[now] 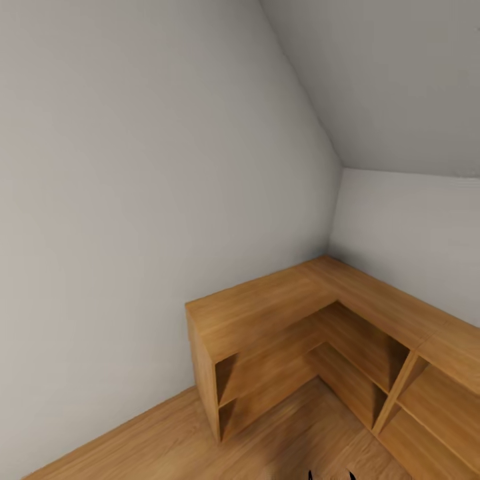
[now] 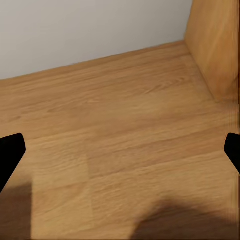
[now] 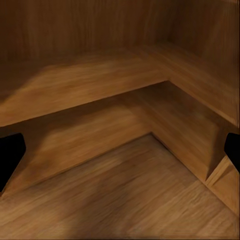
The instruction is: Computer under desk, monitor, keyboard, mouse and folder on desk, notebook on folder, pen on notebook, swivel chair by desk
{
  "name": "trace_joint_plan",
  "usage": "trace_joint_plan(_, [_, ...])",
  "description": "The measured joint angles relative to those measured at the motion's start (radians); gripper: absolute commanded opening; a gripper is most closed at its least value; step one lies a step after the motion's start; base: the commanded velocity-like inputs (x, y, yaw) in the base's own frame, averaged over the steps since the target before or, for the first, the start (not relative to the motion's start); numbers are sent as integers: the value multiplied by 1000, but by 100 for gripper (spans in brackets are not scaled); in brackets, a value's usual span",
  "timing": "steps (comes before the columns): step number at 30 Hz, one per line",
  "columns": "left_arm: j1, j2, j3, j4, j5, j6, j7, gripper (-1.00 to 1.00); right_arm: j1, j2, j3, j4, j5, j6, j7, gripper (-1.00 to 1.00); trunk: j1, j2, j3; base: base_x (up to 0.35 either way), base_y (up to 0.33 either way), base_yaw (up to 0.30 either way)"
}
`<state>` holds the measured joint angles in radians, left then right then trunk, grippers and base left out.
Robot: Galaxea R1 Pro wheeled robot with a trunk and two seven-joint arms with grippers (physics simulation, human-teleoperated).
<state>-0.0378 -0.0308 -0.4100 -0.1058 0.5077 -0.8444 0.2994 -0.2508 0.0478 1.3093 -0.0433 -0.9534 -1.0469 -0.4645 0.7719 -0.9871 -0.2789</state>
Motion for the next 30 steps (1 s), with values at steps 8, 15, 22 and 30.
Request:
trace_joint_plan(8, [0, 0, 0, 0, 0, 0, -2, 100, 0, -2, 2, 0, 1, 0, 1, 100, 0, 0, -4, -130, 117, -268])
trace_joint_plan(15, [0, 0, 0, 0, 0, 0, -2, 100, 0, -2, 23, 1, 1, 0, 1, 100, 0, 0, -4, -77, 67, -294])
trace_joint_plan(22, [0, 0, 0, 0, 0, 0, -2, 100, 0, -2, 28, 1, 2, 0, 1, 100, 0, 0, -4, -9, 8, -295])
trace_joint_plan(30, [0, 0, 0, 0, 0, 0, -2, 100, 0, -2, 29, 1, 2, 0, 1, 100, 0, 0, -4, -2, 1, -295])
